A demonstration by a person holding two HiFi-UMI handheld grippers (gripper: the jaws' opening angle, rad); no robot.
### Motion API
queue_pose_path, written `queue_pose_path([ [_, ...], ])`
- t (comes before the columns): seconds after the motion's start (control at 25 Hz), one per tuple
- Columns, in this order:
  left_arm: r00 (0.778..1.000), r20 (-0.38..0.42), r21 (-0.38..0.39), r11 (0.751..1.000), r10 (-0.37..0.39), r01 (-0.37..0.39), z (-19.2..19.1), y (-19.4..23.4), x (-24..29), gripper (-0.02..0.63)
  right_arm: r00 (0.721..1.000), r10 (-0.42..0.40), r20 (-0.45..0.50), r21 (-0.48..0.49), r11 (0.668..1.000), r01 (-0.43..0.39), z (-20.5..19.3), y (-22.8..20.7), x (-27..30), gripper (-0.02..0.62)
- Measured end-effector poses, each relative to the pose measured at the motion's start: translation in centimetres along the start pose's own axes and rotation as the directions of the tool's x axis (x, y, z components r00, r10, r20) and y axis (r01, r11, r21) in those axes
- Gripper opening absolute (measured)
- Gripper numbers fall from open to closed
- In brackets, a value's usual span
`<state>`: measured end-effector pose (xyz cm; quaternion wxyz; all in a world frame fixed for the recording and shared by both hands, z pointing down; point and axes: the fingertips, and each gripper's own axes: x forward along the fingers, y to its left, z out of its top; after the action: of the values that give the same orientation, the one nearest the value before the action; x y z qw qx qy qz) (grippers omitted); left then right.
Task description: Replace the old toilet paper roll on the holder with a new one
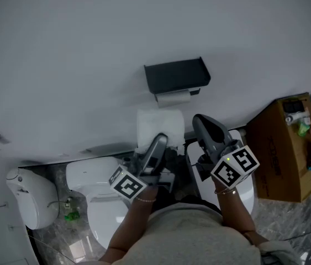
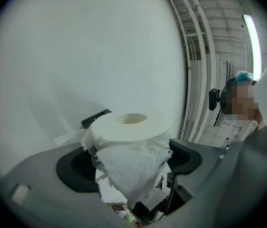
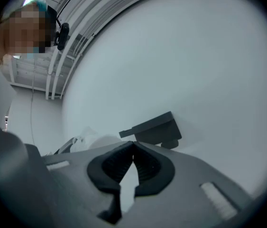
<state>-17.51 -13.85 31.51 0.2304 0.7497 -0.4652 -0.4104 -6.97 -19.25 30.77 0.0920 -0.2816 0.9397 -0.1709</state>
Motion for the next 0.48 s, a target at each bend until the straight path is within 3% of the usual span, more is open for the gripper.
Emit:
queue_pose_path([
  [0.36, 0.999, -0.029, -0.032, 0.999, 0.033, -0.034, 0.2, 3.7, 0.7, 0.439, 0.999, -0.024, 0.027, 0.238, 0.971, 0.017, -2.5, -3.0, 2.7, 0.005],
  [0.48, 0.999, -0.025, -0.044, 0.999, 0.027, -0.028, 0.2, 4.5, 1.1, 0.439, 0.998, -0.017, 0.055, 0.383, 0.924, -0.005, -3.2, -3.9, 3.7, 0.155],
])
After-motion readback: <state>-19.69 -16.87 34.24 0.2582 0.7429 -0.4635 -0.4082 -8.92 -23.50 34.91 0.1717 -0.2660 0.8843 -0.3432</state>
